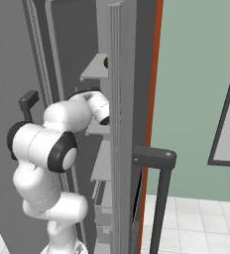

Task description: Take the lime and lemon from the highest rack and move them to the second highest rack where the garlic and sweet potato are located, to maximize freezer space. Close the freezer door after rearranging.

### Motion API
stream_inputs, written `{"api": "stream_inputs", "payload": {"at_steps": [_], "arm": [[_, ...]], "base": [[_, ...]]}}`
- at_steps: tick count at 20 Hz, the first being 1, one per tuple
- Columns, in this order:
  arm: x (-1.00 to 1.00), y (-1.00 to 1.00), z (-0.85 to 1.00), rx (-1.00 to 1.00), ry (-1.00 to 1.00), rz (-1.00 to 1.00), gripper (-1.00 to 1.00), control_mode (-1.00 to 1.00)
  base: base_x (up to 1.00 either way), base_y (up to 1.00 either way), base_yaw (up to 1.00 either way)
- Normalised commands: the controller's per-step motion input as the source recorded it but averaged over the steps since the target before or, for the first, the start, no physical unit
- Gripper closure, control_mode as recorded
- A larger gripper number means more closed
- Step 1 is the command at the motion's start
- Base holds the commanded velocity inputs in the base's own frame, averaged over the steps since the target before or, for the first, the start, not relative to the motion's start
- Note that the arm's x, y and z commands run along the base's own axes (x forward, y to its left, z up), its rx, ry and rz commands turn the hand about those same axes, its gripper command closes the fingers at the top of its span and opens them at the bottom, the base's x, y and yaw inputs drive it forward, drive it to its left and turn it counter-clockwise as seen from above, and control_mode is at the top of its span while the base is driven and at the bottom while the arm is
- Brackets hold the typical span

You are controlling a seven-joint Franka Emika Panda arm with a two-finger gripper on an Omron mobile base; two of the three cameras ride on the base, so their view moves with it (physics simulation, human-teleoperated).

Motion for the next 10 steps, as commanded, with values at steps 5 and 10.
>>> {"api": "stream_inputs", "payload": {"at_steps": [5, 10], "arm": [[0.19, -0.02, -0.12, 0.00, 0.03, 0.00, -1.00, -1.00], [0.21, -0.04, -0.04, 0.00, 0.00, 0.01, -1.00, -1.00]], "base": [[0.00, 0.00, 0.00], [0.00, 0.00, 0.00]]}}
